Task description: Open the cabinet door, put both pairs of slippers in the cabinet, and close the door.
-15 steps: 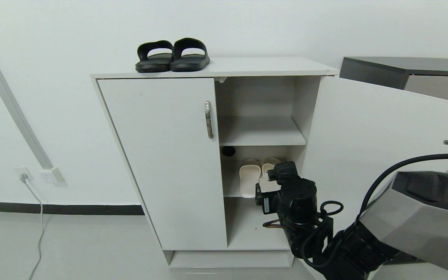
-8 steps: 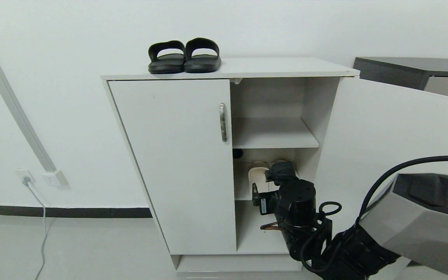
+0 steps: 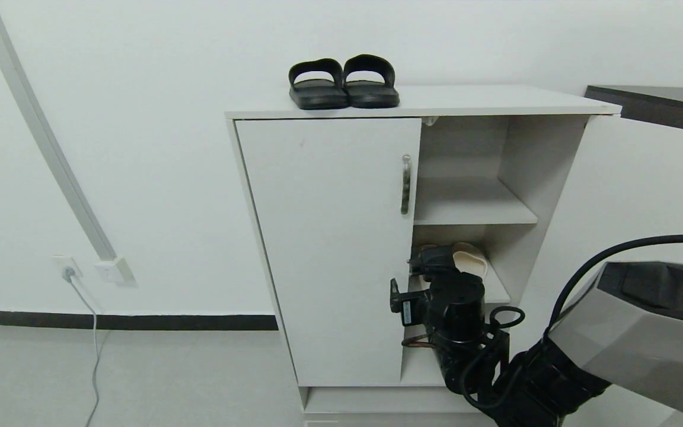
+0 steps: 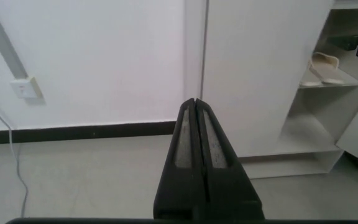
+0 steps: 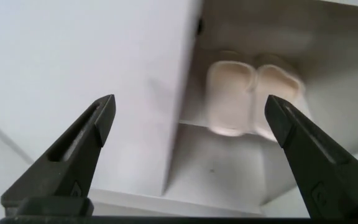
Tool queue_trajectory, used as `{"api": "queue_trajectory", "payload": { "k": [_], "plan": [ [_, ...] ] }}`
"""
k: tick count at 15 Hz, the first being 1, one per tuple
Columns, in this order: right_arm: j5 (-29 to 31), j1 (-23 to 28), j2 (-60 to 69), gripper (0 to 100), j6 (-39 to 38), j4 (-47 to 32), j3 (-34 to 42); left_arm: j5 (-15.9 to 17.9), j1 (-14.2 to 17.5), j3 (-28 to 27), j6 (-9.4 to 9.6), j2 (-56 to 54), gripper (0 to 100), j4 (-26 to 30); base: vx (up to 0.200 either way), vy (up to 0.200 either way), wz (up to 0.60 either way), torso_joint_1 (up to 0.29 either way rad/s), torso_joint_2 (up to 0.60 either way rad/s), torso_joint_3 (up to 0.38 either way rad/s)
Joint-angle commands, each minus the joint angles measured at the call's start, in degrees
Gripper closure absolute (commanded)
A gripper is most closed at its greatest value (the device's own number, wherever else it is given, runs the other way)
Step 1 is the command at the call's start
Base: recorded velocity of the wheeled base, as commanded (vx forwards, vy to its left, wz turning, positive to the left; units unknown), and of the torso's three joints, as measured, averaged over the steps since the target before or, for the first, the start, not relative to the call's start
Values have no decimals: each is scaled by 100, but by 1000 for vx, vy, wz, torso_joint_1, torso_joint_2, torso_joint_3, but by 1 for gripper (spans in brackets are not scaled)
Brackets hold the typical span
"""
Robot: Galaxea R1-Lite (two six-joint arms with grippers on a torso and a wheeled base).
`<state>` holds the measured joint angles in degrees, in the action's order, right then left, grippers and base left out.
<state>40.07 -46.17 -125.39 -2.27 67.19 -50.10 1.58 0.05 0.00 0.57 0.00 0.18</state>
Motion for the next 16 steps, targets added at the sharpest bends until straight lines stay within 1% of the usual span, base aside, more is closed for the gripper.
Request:
{"api": "queue_trajectory", "payload": {
  "k": [1,7,11,15,16],
  "plan": [
    [1,2,-12,0,-2,4,1,0,4,0,-5,9,100,-1,0,200,0,2,7,2],
    [1,2,-12,0,-2,4,18,0,4,0,4,0,100,-1,0,200,0,2,2,3],
    [1,20,59,0,69,136,97,0,4,0,-5,0,100,-1,0,0,0,0,0,0],
    [-52,99,94,0,218,549,291,0,4,0,-5,9,100,-1,0,0,0,0,0,0],
    [-61,134,120,0,482,611,370,0,4,0,-5,0,100,-1,0,0,0,0,0,0]
  ]
}}
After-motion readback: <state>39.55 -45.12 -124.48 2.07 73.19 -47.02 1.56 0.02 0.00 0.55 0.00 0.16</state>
